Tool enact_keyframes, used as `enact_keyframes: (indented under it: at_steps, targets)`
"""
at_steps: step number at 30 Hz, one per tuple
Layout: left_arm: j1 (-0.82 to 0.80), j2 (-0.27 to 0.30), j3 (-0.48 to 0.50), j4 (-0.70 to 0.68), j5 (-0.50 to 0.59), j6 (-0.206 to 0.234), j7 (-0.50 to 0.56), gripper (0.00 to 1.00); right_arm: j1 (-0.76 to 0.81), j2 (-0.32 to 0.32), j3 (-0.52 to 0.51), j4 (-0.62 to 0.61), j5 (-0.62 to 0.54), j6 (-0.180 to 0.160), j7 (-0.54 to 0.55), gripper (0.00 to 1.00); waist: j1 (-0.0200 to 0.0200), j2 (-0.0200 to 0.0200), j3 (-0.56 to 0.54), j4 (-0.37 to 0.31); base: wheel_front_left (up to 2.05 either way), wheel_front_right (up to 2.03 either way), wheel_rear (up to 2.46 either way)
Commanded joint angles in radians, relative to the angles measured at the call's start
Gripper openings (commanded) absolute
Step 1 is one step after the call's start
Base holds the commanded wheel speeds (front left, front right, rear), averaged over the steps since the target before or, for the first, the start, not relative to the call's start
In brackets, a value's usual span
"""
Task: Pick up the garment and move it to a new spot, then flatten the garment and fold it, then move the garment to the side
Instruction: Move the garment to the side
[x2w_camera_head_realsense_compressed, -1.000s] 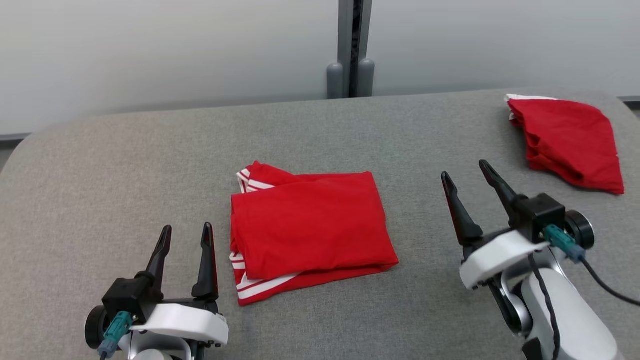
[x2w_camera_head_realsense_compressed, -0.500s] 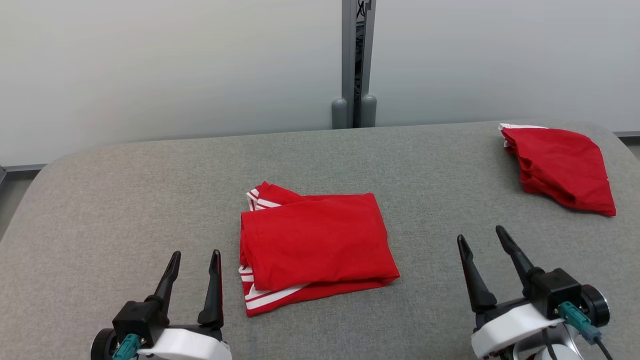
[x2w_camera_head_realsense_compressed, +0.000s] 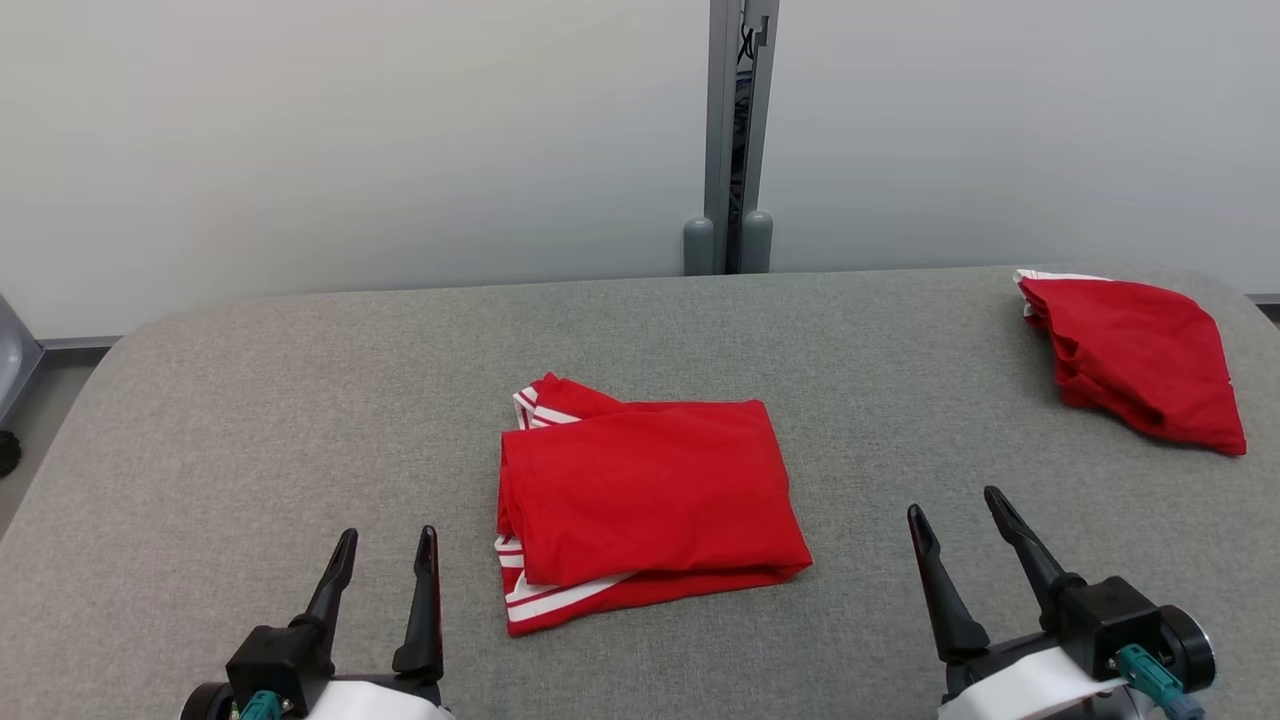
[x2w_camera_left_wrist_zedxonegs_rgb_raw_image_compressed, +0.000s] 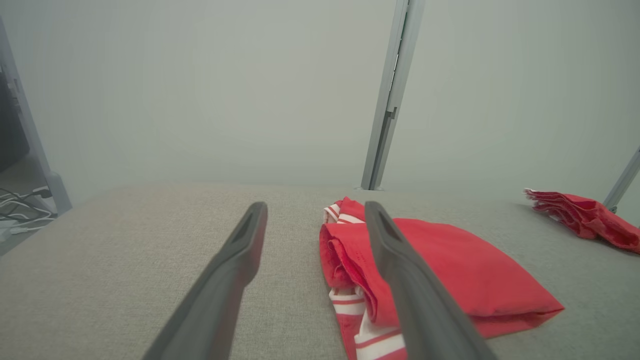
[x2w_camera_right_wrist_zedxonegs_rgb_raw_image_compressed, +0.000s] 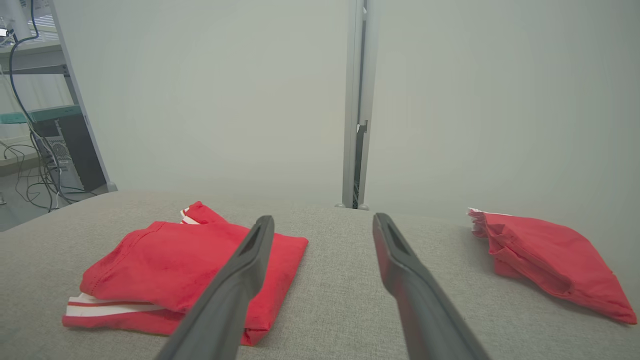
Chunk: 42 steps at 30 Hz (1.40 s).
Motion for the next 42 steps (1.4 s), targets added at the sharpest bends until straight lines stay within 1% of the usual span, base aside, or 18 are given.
enact_keyframes:
  at_steps: [1,18,24,35,39,42]
  targets:
    - [0.006,0.003,0.004,0.001,-0.001,0.001,-0.001,1.0,0.005,-0.004,-0.001,-0.005,0.005,0.0,-0.005,1.0,0.0,-0.0001,0.0,0.0,0.0,0.0,0.0]
    - [-0.006,0.004,-0.002,0.004,-0.001,0.006,-0.001,1.0,-0.01,-0.007,0.021,0.01,0.017,0.0,-0.005,1.0,0.0,-0.0001,0.0,0.005,0.0,0.0,0.0]
    - [-0.001,0.004,-0.002,0.001,0.003,0.014,-0.001,1.0,-0.011,-0.001,0.029,0.018,0.026,0.0,-0.005,1.0,0.0,-0.0001,0.001,0.011,0.0,0.0,0.0]
    - [-0.011,0.004,-0.003,0.004,0.008,0.013,-0.001,1.0,-0.011,0.01,0.021,0.038,0.016,0.0,-0.005,1.0,0.0,-0.0001,0.008,0.022,0.0,0.0,0.0]
    - [-0.016,0.003,-0.006,0.004,0.009,0.012,-0.001,1.0,-0.022,0.015,0.028,0.066,0.041,0.0,-0.005,1.0,0.0,-0.0001,0.012,0.029,0.0,0.0,0.0]
    - [-0.026,0.004,-0.009,0.0,0.013,0.011,-0.001,1.0,-0.051,0.019,0.044,0.113,0.098,0.0,-0.005,1.0,0.0,-0.0001,0.023,0.041,0.0,0.0,0.0]
